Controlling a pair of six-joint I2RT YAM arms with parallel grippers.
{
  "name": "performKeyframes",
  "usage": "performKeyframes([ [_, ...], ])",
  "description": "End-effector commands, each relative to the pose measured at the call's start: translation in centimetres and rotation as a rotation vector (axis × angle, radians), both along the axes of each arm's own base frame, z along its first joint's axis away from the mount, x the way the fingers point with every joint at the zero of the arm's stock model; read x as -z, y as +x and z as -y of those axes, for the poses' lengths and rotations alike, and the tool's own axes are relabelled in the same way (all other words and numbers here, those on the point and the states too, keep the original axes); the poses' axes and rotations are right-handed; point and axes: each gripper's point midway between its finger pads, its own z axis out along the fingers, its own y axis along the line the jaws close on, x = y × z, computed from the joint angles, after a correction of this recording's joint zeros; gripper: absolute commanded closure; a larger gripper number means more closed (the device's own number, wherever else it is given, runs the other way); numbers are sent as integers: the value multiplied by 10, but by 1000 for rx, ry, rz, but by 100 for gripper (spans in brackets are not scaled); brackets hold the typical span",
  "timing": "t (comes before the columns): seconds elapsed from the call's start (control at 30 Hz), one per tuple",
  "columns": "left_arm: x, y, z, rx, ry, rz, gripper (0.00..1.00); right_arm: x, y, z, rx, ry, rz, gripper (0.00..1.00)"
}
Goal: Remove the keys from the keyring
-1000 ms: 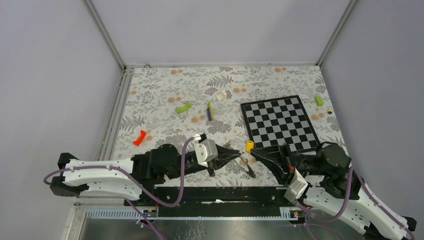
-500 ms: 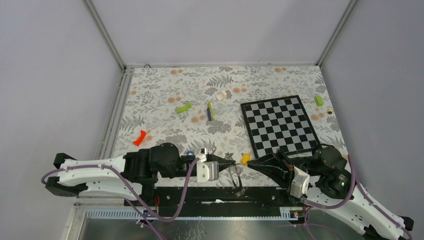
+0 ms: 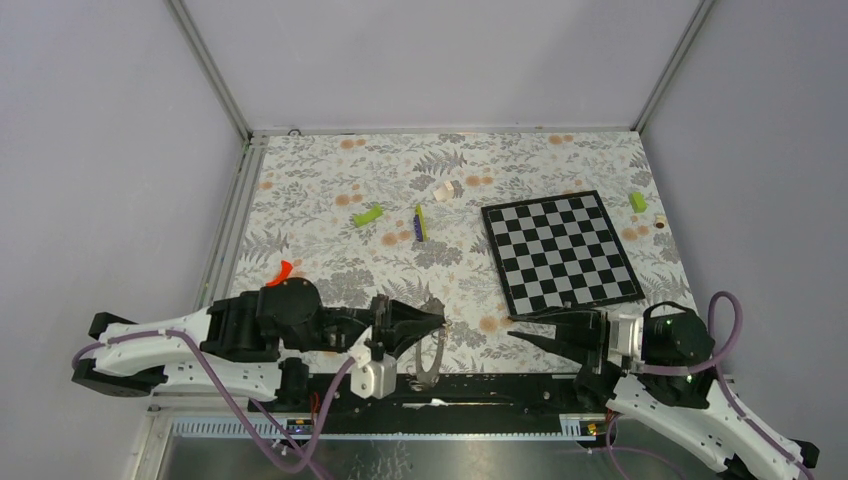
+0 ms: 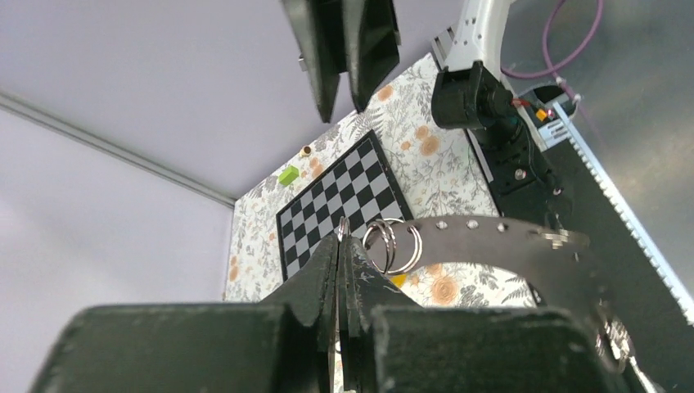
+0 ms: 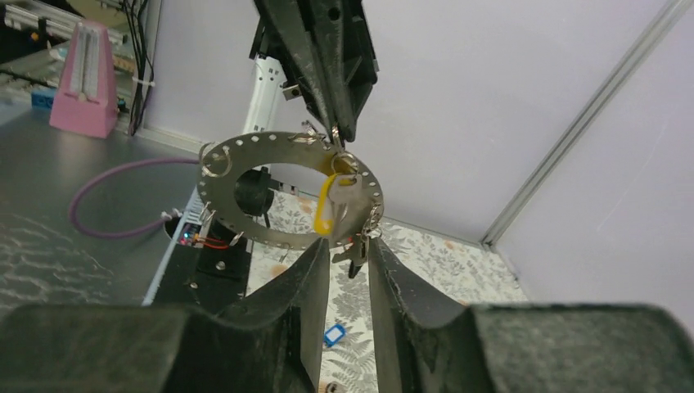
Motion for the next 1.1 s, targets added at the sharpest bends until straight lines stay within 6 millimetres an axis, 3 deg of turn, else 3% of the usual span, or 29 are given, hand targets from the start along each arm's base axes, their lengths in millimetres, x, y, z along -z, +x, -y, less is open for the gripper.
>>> performKeyframes([
  [0.0,-27,-5,2,58,-55,115,100,-28,7,2,10,117,-179,66],
  [0.27,-33,-17,11,135,-112,180,100,-47,27,-6,14,212,-546,49],
  [0.43,-43,-24,14,170,-212,204,100,-40,6,-18,-110,113,-520,43],
  [0.6,-47,-30,15,203,-250,213,100,-30,-10,-27,-205,32,-466,46],
  [0.77,-48,-35,16,226,-262,208,100,-34,-14,-31,-258,50,-440,50],
  [1.07,-51,-35,17,229,-276,219,100,-22,-15,-46,-310,-23,-464,49],
])
